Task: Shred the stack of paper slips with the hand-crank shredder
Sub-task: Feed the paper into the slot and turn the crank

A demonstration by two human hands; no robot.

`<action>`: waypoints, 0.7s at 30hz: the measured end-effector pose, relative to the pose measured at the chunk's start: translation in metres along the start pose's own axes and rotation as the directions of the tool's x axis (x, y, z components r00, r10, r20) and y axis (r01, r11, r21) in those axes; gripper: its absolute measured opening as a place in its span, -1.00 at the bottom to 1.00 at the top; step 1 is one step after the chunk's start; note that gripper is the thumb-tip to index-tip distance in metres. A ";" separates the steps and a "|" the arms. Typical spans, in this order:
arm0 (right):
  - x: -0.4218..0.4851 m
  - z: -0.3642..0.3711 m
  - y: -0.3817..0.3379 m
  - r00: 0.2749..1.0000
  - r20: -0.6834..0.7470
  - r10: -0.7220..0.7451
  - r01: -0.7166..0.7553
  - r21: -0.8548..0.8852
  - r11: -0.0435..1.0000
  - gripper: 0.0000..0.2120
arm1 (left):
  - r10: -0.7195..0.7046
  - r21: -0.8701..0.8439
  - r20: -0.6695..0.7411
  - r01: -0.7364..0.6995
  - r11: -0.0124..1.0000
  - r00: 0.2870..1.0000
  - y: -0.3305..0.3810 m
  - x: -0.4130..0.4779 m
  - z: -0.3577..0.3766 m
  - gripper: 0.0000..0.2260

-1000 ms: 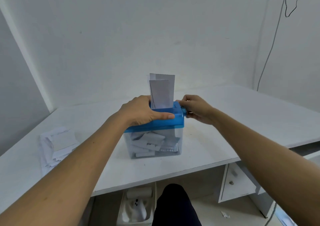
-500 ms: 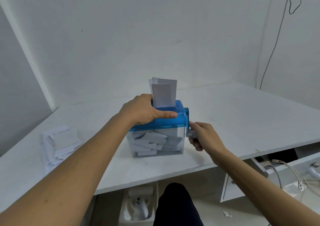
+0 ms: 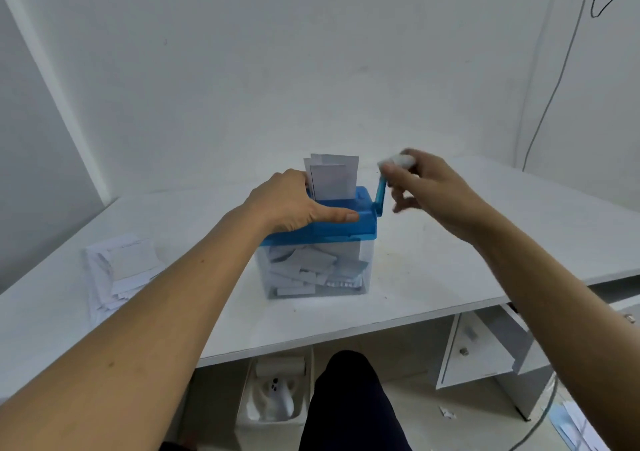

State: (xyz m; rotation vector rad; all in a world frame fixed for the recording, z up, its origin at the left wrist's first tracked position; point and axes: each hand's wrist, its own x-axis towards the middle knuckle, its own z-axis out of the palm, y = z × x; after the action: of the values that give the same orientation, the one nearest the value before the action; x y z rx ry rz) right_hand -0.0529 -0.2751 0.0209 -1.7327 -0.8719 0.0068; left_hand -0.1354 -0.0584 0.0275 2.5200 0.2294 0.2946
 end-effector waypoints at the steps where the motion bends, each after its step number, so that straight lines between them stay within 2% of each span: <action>1: 0.012 0.003 0.005 0.998 -0.056 0.009 -0.005 0.063 0.998 -0.82 | 0.003 -0.005 0.000 -0.003 1.000 1.000 0.000 0.000 0.000 0.04; 3: 0.032 0.010 0.013 0.990 -0.133 0.038 -0.015 0.173 0.985 -0.83 | 0.008 0.000 -0.012 -0.008 1.000 1.000 0.000 0.000 0.001 0.01; 7: 0.048 0.020 0.028 0.982 -0.161 0.098 -0.054 0.258 0.965 -0.88 | -0.002 0.038 -0.040 0.004 0.999 0.999 0.000 0.001 0.002 -0.03; 10: 0.052 0.024 0.034 0.974 -0.168 0.151 -0.113 0.219 0.969 -0.85 | 0.000 0.029 -0.040 0.001 1.000 0.999 -0.001 0.000 0.002 0.00; 13: 0.053 0.030 0.045 0.957 -0.148 0.248 -0.205 0.254 0.945 -0.82 | 0.003 0.037 -0.037 -0.002 0.999 0.999 -0.002 0.001 0.002 0.03; 18: 0.046 0.041 0.063 0.897 -0.063 0.438 -0.380 0.399 0.835 -0.82 | 0.003 0.059 -0.042 -0.001 0.998 0.999 -0.001 0.000 0.003 -0.11; 21: 0.039 0.042 0.062 0.849 -0.023 0.529 -0.475 0.406 0.780 -0.88 | -0.007 0.064 -0.050 0.010 0.998 0.999 -0.002 -0.001 0.004 -0.16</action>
State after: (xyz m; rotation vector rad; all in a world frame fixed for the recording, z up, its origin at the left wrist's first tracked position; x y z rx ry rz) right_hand -0.0087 -0.2241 -0.0301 -1.5167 -0.2526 0.3928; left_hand -0.1351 -0.0593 0.0234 2.5768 0.2725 0.3517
